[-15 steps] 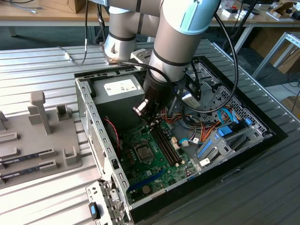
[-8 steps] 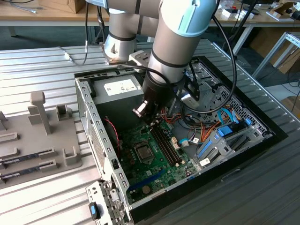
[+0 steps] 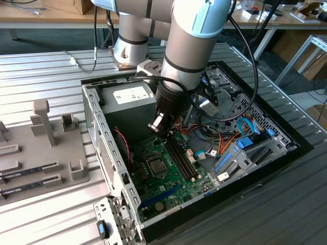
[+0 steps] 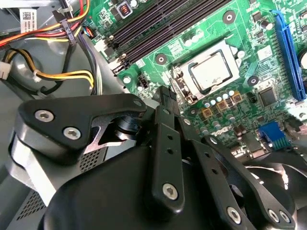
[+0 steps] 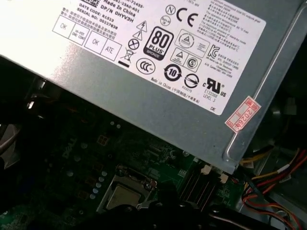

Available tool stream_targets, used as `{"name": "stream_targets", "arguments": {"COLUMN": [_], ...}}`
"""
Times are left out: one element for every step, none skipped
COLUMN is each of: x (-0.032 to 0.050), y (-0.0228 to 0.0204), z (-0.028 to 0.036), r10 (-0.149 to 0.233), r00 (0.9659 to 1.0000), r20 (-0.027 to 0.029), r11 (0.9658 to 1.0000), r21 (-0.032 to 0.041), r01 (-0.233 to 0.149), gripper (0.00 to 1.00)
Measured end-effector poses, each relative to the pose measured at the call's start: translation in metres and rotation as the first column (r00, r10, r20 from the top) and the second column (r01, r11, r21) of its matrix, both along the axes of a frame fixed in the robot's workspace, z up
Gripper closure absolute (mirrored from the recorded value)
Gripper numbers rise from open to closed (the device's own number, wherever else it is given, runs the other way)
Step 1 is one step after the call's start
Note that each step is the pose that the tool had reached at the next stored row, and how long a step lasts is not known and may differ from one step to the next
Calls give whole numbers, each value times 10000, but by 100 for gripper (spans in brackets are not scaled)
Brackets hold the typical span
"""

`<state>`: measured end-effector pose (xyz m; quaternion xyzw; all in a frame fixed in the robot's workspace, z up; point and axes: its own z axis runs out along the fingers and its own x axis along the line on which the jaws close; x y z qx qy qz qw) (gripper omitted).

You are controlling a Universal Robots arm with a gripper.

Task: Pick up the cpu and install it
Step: 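Install the first cpu locking lever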

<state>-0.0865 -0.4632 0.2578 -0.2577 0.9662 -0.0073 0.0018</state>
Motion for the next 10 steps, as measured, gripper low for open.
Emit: {"name": "stream_targets", "arguments": {"x": [0,0,0,0,0,0,0,0,0,-1], "y": [0,0,0,0,-1,-1,-1,-1,-2,-4], "z": [-3,-5,-7,-8,-10,-12,-14,-18,-20,-24], "r10": [17,40,76,120,196,273,352,453,479,512], "r00": [10000,10000,10000,9999,9998,9996,9994,9990,9989,9987], "r20": [0,0,0,-1,0,-1,-2,-3,-3,-4], "r11": [10000,10000,10000,9999,9998,9996,9993,9989,9988,9986], "r21": [-4,-11,-26,-46,-73,-95,-115,-137,-140,-143], "r01": [-17,-40,-76,-120,-196,-273,-352,-453,-479,-512], "gripper": [89,89,89,89,89,89,89,89,89,89]}}
